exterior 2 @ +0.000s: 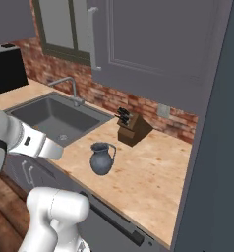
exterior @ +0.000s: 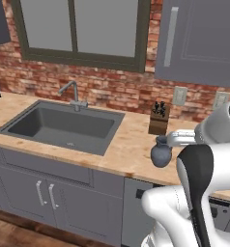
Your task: Move the sausage and scallops from the second highest shelf to the top shelf to make space. Then, place the pitcher from the counter on the cleared second highest shelf.
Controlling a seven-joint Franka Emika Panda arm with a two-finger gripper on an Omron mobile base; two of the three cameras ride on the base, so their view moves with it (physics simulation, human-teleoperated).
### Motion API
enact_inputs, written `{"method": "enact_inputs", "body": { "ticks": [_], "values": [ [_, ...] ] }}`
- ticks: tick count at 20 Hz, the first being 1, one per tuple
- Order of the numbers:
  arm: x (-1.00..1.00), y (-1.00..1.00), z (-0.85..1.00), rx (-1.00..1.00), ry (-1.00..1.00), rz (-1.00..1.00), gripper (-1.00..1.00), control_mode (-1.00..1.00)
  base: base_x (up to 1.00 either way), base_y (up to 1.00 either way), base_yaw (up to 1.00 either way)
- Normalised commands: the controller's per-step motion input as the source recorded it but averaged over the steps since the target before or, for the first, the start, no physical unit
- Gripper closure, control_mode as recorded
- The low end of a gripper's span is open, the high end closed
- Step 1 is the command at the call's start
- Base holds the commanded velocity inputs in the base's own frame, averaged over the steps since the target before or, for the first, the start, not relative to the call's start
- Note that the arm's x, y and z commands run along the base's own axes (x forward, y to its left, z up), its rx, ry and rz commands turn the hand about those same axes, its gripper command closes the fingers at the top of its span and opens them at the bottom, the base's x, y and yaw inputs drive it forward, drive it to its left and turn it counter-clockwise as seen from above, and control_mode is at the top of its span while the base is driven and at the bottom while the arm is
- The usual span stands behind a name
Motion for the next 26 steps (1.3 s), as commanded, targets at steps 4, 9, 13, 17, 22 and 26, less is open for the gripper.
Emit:
{"method": "enact_inputs", "body": {
  "ticks": [4,9,13,17,22,26],
  "values": [
    [0.18,0.0,0.0,0.0,0.0,0.0,-1.0,-1.0,0.22,0.0,0.0],
    [0.35,-0.17,-0.2,0.0,0.08,0.08,-1.0,-1.0,0.0,0.0,0.0],
    [0.51,-0.16,-0.3,0.0,0.12,0.25,-1.0,-1.0,0.0,0.0,0.0],
    [0.51,-0.29,-0.3,0.0,0.09,0.34,-1.0,-1.0,0.0,0.0,0.0],
    [0.45,-0.38,-0.29,0.0,0.03,0.35,-1.0,-1.0,0.0,0.0,0.0],
    [0.25,-0.59,-0.33,0.0,0.0,0.32,-1.0,-1.0,0.0,0.0,0.0]
  ]
}}
